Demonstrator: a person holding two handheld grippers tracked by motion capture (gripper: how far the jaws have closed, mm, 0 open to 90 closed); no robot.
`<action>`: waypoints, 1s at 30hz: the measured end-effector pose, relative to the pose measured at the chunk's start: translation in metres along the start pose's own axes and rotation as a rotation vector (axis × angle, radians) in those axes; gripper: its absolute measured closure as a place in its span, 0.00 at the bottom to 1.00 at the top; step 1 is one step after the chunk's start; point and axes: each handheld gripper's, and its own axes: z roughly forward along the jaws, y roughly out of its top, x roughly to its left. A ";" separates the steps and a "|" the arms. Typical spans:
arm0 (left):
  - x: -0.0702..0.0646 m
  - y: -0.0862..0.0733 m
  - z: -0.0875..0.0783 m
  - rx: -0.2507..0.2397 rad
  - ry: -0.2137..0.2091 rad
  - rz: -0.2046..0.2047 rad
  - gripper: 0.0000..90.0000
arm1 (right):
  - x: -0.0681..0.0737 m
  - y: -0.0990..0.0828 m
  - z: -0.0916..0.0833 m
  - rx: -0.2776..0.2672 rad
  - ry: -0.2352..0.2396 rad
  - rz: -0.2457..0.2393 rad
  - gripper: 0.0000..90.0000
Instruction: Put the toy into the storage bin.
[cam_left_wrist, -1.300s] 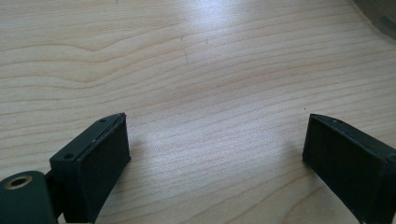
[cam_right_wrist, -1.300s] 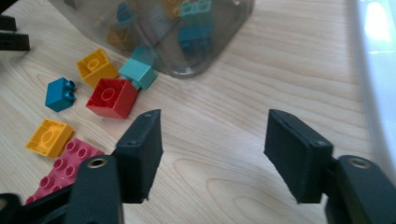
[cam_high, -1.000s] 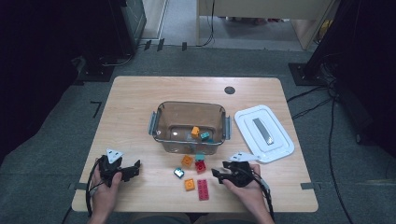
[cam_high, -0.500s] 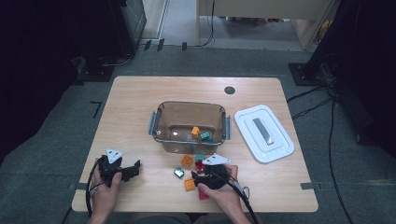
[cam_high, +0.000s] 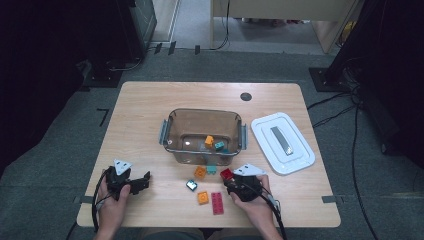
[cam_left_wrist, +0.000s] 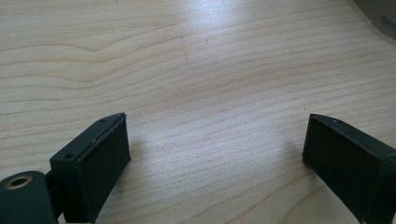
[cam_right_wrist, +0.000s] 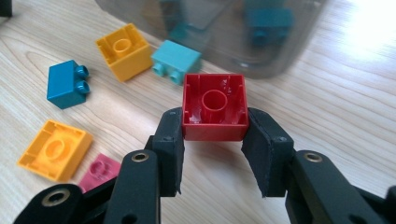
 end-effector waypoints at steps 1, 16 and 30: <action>0.000 0.000 0.000 0.000 0.000 0.000 0.08 | -0.004 0.000 -0.003 -0.002 -0.006 0.004 0.67; 0.000 0.000 0.000 0.000 0.000 0.000 0.08 | -0.064 -0.007 -0.047 -0.017 -0.005 0.061 0.67; 0.000 0.000 0.000 0.000 0.000 0.000 0.08 | -0.096 0.002 -0.068 -0.017 -0.032 0.124 0.67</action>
